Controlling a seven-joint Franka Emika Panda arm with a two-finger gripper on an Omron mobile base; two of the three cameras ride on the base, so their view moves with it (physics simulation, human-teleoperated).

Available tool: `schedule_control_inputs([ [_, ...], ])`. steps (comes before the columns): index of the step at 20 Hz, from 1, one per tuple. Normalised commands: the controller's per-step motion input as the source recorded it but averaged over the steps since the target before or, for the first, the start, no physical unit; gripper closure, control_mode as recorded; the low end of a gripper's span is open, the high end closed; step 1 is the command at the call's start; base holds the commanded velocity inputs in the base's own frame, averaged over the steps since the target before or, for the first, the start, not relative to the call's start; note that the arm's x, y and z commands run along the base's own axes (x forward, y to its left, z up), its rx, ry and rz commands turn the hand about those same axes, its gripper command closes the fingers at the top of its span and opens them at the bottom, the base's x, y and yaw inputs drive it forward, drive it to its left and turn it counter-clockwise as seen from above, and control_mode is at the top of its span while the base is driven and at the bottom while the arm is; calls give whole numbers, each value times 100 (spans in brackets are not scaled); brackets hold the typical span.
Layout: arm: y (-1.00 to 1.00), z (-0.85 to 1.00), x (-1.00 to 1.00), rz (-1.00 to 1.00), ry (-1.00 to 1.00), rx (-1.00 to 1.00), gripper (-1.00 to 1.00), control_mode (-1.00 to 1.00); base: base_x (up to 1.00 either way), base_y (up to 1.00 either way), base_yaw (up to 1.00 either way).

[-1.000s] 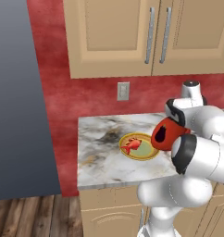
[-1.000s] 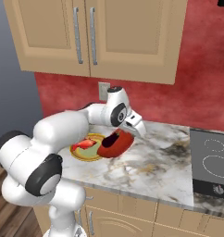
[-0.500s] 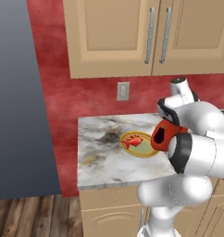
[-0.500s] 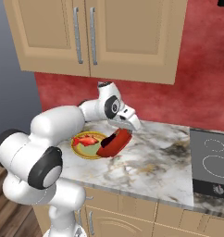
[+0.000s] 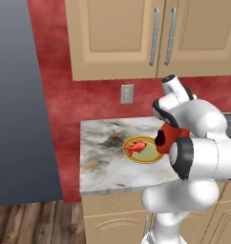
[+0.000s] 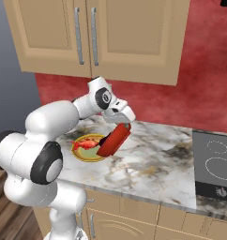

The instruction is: Place the fish on the plate and place the eggplant on the same plate.

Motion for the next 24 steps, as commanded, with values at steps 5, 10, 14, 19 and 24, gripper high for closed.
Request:
schedule_control_inputs([
  [5,17,20,2,0,4,-11,100,-100,0,0,0],
  [10,4,12,0,1,1,-10,100,-100,0,0,0],
  [14,0,13,-3,3,0,-8,100,-100,0,0,0],
  [19,-6,27,-2,2,0,-2,100,-100,0,0,0],
  [24,-11,26,-15,4,0,14,100,-100,0,0,0],
])
